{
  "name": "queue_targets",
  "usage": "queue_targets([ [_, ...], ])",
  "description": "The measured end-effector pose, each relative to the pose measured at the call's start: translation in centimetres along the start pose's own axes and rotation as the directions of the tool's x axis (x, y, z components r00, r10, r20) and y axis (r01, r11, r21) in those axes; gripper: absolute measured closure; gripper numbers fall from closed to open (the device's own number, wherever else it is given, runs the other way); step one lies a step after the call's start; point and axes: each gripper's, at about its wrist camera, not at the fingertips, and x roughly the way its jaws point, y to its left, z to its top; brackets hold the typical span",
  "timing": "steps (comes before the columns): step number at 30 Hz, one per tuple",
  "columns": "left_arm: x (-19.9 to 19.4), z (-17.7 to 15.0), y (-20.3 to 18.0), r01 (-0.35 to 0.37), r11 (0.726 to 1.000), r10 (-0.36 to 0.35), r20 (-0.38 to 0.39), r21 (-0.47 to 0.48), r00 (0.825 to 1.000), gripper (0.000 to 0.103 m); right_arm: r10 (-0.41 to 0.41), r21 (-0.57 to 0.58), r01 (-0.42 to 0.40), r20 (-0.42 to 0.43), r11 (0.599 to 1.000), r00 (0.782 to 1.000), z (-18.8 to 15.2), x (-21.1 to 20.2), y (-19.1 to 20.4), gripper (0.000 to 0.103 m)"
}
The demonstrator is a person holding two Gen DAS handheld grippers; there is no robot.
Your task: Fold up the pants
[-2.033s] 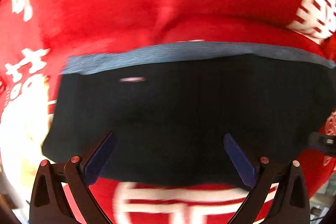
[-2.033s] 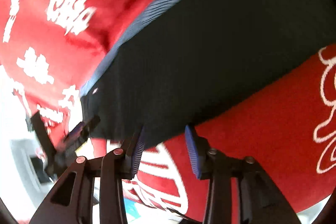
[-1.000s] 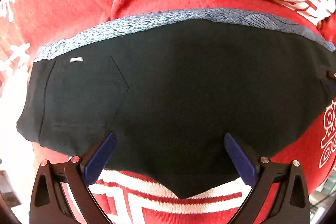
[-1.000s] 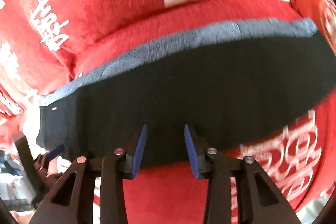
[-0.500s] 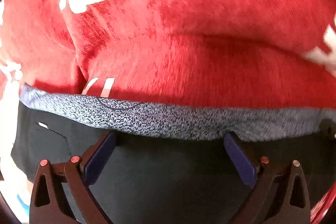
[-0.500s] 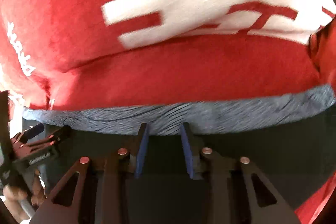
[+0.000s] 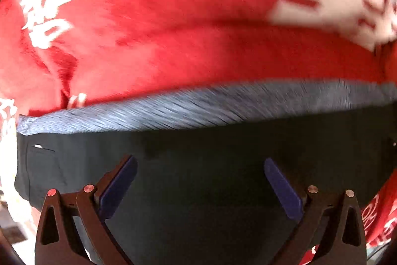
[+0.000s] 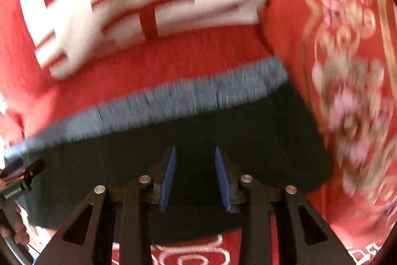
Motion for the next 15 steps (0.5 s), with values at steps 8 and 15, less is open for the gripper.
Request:
queue_targets([
  [8,0.5,-1.1,0.1,0.008,0.999,-0.009,-0.004,-0.042,1.0,0.0,0.053,-0.016,-0.052,0.043,0.999,0.998,-0.7,1.0,0.7,0.039],
  [15,0.3,-0.8,-0.6,-0.026,0.999,0.026,0.01,-0.02,1.0,0.0,0.059,0.018,-0.059,0.01,0.998,0.998,-0.9,0.0,2.0,0.039],
])
